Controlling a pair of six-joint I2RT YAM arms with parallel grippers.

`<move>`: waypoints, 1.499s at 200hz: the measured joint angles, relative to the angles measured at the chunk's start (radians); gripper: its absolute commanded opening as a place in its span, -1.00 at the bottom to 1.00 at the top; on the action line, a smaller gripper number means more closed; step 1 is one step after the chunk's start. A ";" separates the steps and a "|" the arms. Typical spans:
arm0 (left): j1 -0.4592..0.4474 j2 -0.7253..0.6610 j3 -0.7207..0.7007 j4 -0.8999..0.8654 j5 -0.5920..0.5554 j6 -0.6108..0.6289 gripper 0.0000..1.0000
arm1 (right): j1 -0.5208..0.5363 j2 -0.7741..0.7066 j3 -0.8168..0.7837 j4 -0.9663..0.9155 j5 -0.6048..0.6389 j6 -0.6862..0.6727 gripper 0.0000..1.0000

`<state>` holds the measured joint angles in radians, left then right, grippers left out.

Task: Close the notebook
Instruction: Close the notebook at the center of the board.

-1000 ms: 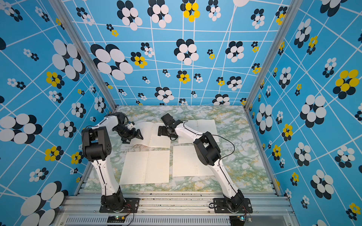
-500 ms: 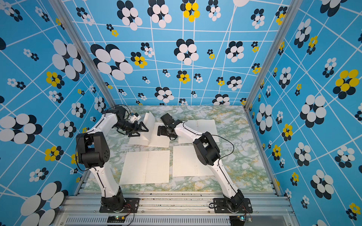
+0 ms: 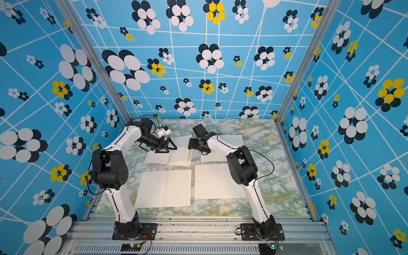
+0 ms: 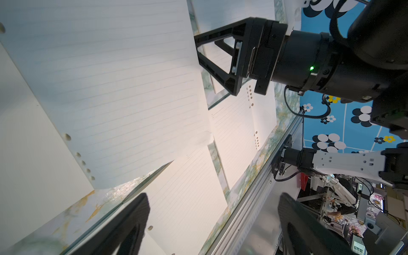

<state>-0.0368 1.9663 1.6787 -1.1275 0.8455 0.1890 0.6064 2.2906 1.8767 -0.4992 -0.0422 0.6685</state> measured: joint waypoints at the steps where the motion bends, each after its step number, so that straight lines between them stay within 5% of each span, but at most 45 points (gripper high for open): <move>1: 0.002 0.000 0.000 -0.001 0.002 0.001 0.87 | 0.000 -0.002 -0.001 0.000 0.000 0.000 0.98; 55: 0.203 0.010 0.006 -0.002 0.018 0.016 0.86 | 0.002 -0.041 0.011 0.030 -0.028 0.003 0.98; 106: 0.380 0.131 0.006 -0.002 -0.051 0.034 0.85 | 0.015 0.068 0.132 0.036 -0.080 0.009 0.98; 300: 0.318 0.343 0.207 0.016 -0.323 0.056 0.86 | 0.029 0.365 0.571 -0.137 -0.149 -0.071 0.98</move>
<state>0.2813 2.3089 1.8854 -1.1110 0.5228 0.2451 0.6353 2.6556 2.4481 -0.6365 -0.1909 0.5976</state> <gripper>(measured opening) 0.931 0.991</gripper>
